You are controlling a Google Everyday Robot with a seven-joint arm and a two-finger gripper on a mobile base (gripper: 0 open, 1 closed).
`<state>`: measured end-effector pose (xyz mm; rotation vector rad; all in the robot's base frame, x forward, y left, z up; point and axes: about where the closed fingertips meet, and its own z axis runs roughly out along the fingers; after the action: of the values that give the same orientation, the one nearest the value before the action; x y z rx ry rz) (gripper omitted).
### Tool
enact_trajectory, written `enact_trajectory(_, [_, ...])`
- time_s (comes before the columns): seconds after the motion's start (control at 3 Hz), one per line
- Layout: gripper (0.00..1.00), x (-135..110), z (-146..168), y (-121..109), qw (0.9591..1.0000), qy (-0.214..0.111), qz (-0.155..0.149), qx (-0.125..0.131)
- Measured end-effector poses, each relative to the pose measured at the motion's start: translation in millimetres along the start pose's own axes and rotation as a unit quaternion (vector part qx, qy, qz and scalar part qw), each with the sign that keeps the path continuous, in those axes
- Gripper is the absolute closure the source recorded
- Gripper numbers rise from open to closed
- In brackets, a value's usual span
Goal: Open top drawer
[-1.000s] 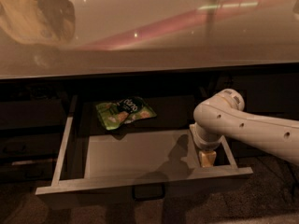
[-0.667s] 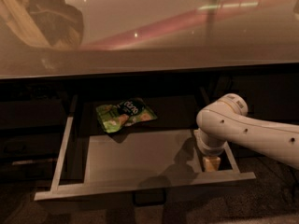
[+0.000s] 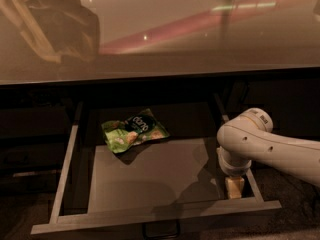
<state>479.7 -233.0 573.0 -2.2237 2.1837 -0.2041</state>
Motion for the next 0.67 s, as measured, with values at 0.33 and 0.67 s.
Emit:
enact_trajectory(0.33, [0.00,0.0,0.0,0.0,1.0000,0.000,0.000,0.000])
enact_trajectory(0.67, [0.00,-16.5,-10.8,16.8,0.9995,0.009,-0.018,0.024])
